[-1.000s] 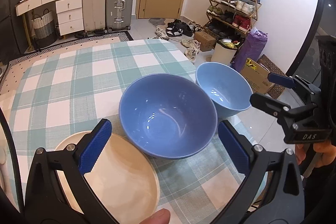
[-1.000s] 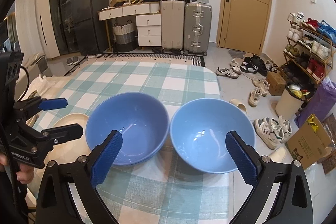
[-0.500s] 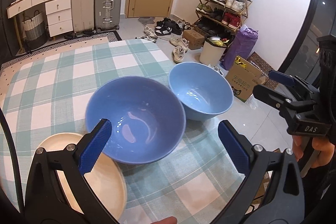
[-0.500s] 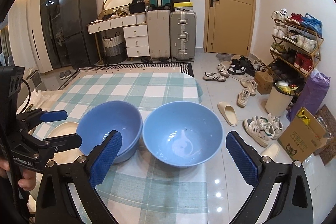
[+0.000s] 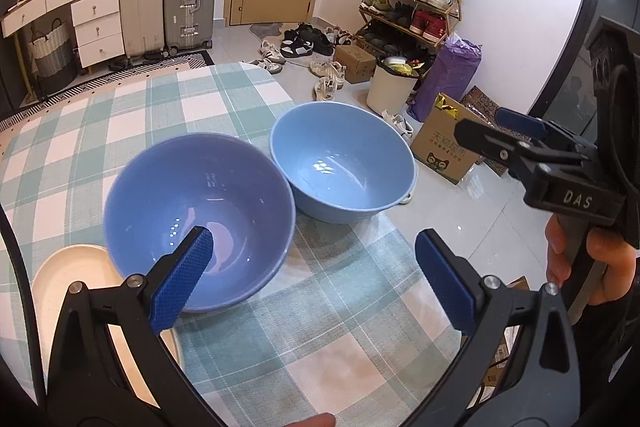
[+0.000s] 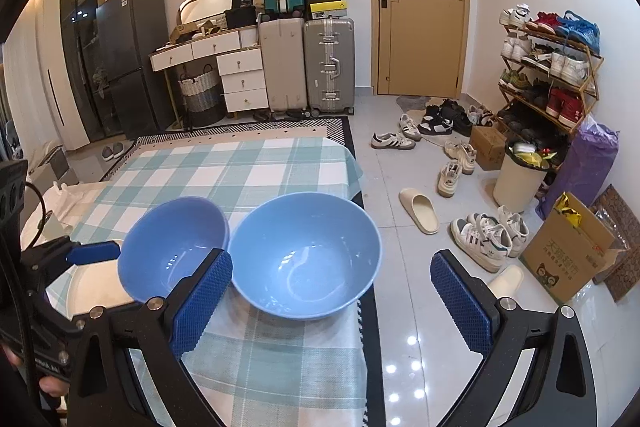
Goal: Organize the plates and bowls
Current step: 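Withdraw both grippers and move toward the light blue bowl, then close both grippers on the rim of the light blue bowl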
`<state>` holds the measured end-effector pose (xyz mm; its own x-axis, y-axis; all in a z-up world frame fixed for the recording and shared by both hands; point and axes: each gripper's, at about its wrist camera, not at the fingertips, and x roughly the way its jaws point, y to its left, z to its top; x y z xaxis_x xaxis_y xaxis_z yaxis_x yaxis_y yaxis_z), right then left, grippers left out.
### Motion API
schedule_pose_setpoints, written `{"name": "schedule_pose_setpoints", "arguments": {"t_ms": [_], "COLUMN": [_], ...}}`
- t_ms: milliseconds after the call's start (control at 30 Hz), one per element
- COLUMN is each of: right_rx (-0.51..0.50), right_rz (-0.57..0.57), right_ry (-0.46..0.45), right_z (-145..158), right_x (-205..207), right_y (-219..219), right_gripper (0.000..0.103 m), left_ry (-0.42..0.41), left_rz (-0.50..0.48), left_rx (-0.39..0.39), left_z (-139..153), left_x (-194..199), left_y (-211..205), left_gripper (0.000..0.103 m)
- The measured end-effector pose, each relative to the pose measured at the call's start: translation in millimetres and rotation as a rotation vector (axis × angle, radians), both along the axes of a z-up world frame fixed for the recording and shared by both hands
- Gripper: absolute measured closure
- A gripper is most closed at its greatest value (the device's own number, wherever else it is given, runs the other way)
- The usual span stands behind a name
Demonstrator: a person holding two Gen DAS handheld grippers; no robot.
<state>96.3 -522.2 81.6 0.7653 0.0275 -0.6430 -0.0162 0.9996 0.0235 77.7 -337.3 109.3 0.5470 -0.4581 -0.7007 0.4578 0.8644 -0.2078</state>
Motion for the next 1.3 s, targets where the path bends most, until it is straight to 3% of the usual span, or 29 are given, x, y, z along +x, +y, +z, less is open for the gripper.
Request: {"name": "schedule_pose_setpoints", "arguments": {"t_ms": [500,800,1067,1300], "right_rx": [0.026,0.042,0.046,0.074], "right_rz": [-0.011,-0.028,-0.031,-0.041], "right_ry": [0.052,0.081,0.111,0.159], "right_z": [-23.8,-37.2,-48.0,-65.3], "right_x": [27.7,40.0,51.1,68.1], "right_y": [-26.1,-37.6,-47.0,-56.2], "right_gripper": [0.002,0.002,0.01,0.025], "left_ry": [0.096,0.206,0.267,0.255], "left_rz": [-0.002,0.001,0.039,0.064], "left_rx": [-0.084,-0.151,-0.181,-0.153], "left_z": [-24.0,-41.7,-56.4,-64.8], "left_x": [13.6,35.6,55.0,62.5], "left_y": [-41.1,-56.8,-59.3,-65.8], "left_gripper": [0.013,0.038,0.041,0.041]}}
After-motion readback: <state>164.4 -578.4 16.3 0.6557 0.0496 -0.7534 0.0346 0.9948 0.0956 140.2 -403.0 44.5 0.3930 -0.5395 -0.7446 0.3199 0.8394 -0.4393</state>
